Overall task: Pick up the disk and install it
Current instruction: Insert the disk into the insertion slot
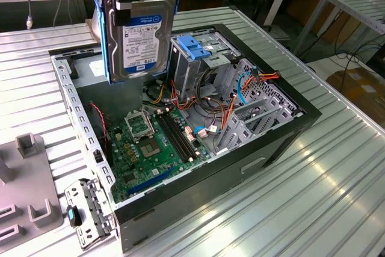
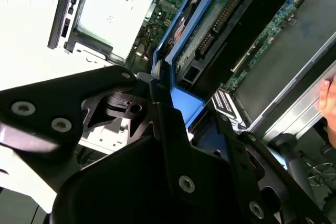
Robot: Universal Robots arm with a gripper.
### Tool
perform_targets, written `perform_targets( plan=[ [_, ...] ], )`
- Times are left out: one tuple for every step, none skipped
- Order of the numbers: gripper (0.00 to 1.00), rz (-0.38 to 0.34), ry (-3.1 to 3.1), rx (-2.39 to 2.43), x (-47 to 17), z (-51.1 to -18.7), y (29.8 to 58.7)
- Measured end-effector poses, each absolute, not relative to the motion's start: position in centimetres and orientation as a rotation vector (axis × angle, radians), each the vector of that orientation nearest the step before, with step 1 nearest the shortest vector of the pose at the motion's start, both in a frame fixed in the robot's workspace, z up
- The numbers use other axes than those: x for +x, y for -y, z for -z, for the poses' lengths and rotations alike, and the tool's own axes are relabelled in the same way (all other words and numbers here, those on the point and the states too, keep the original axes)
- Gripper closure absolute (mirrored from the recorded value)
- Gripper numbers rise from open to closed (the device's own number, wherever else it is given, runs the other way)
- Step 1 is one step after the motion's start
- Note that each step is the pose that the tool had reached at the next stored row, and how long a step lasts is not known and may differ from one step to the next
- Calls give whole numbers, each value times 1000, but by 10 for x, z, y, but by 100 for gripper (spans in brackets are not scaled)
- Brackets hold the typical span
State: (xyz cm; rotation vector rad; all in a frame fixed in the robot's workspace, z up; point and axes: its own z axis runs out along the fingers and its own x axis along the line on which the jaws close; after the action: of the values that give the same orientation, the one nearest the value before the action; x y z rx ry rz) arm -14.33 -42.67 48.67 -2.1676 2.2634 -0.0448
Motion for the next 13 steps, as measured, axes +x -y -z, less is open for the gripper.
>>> perform_targets(
  plan=[
    [63,45,-2263,-2168,-143,-487,428],
    [63,45,-2263,-2168,-143,-487,430],
    [63,45,-2263,-2168,-143,-487,431],
    [63,45,-2263,-2168,-143,-487,432],
    [63,45,-2263,-2167,-143,-486,434],
    [63,45,-2263,-2168,-143,-486,437],
    [63,45,-2263,-2168,-143,-486,440],
    [63,45,-2264,-2168,-143,-486,443],
    [63,45,-2264,-2168,-143,-485,446],
    [63,45,-2264,-2167,-143,-485,450],
    [63,45,-2264,-2168,-143,-485,455],
    [63,45,-2264,-2168,-143,-485,457],
    [63,45,-2264,-2168,-143,-484,461]
  ],
)
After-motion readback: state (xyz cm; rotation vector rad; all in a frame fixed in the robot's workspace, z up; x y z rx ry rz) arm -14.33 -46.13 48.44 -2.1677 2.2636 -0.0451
